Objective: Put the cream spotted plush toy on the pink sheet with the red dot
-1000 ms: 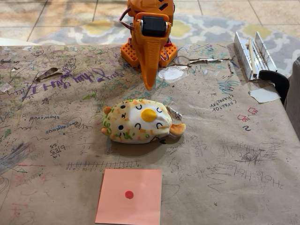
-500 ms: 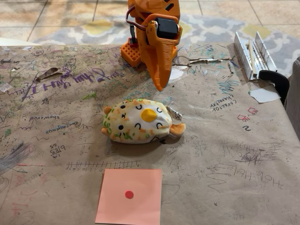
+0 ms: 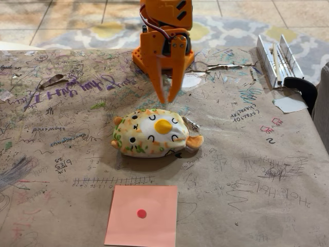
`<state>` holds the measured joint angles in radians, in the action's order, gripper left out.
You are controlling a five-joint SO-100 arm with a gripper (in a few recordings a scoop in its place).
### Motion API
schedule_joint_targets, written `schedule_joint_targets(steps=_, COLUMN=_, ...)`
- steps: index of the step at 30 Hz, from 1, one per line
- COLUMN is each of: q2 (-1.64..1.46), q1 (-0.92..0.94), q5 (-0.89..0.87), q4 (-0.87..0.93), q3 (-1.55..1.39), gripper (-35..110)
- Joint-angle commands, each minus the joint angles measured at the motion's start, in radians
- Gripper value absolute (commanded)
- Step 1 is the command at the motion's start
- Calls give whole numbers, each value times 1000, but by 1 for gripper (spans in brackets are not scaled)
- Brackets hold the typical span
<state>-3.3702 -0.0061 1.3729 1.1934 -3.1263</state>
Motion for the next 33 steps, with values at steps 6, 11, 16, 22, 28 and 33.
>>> schedule_joint_targets(steps=6, q2=-6, q1=167, q5=314, q4=126, q3=17, gripper=0)
schedule_joint_targets(steps=11, q2=-6, q1=155, q5=261, q4=130, q3=17, gripper=0)
schedule_joint_targets(steps=16, q2=-8, q1=167, q5=264, q4=130, q3=17, gripper=0)
schedule_joint_targets(steps=22, q2=-8, q1=169, q5=247, q4=130, q3=17, gripper=0)
schedule_joint_targets(steps=28, q2=-8, q1=166, q5=235, q4=130, q3=17, gripper=0)
schedule_joint_targets(steps=33, q2=-9, q1=156, q5=215, q4=129, q3=17, gripper=0)
